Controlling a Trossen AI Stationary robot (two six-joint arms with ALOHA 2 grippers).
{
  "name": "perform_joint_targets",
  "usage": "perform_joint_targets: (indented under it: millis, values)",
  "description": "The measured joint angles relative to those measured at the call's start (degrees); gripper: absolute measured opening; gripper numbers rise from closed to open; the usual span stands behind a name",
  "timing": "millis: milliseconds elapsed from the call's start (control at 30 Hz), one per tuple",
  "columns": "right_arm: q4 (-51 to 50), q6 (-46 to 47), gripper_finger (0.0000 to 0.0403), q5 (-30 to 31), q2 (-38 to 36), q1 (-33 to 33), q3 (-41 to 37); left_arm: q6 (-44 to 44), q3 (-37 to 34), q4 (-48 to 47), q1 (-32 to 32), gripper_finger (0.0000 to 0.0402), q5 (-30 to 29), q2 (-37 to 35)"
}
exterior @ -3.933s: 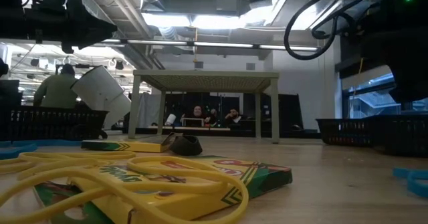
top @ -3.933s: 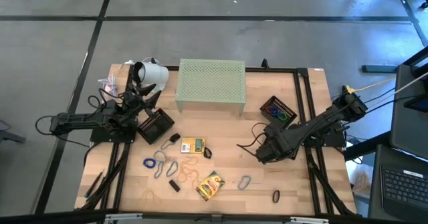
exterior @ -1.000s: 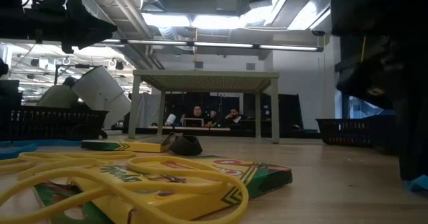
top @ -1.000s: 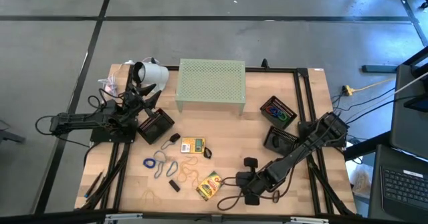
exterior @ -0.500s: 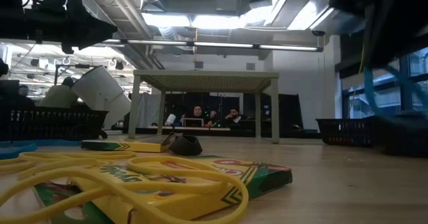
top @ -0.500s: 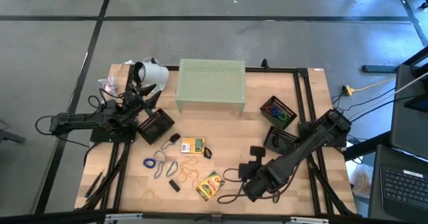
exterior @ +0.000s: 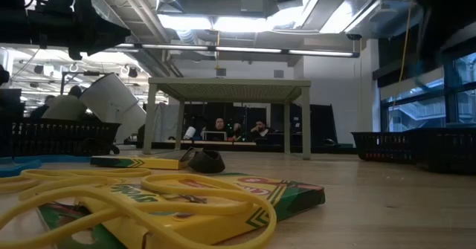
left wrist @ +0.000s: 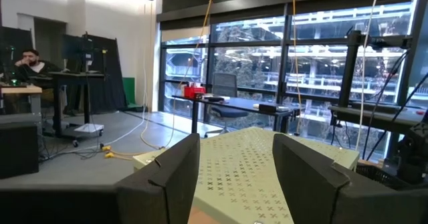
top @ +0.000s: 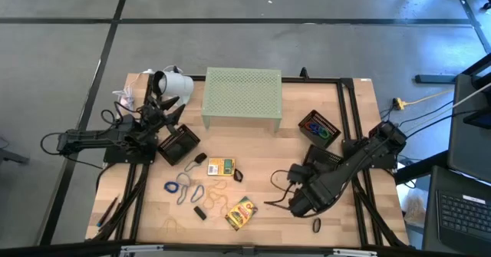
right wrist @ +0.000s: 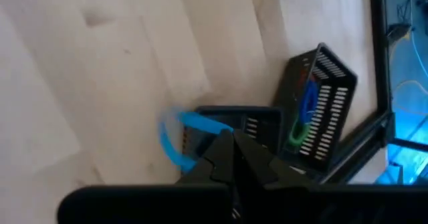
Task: Pick & Place Office Desk Supplies
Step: Put the blue rubber band into the bottom right black bin, then put the black rubber band into the bottom right black bin
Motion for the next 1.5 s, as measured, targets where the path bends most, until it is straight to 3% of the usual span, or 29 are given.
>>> perform_joint_targets:
  millis: [100,333,600,1000,1100,1333,1500]
  values:
    - [-0.9,2.9,0.0,-0.7,-3.0,-0.7,-4.2,0.0,0.0,-0.3,0.0,0.0185,0.0,0.0]
    - [-0.4,13.0,0.0,-9.1,-9.6,-1.7,-16.3,0.0,0.0,-0.5,0.0,0.0185,0.0,0.0]
    - [-0.5,22.4,0.0026,-10.5,-12.8,-2.1,-21.2,0.0,0.0,-0.5,0.0,0.0186,0.0,0.0]
    - [-0.4,27.0,0.0135,-10.7,-12.8,-3.4,-21.4,0.0,0.0,-0.5,0.0,0.0185,0.0,0.0]
    - [0.4,34.2,0.0162,-15.4,-12.8,-3.4,-21.2,0.0,0.0,-0.5,0.0,0.0185,0.0,0.0]
    - [14.8,55.9,0.0182,-29.5,-12.8,-1.9,-20.7,0.0,0.0,-0.5,0.0,0.0185,0.0,0.0]
    - [35.7,63.9,0.0183,-22.5,-12.2,1.9,-20.6,0.0,0.0,-0.5,0.0,0.0186,0.0,0.0]
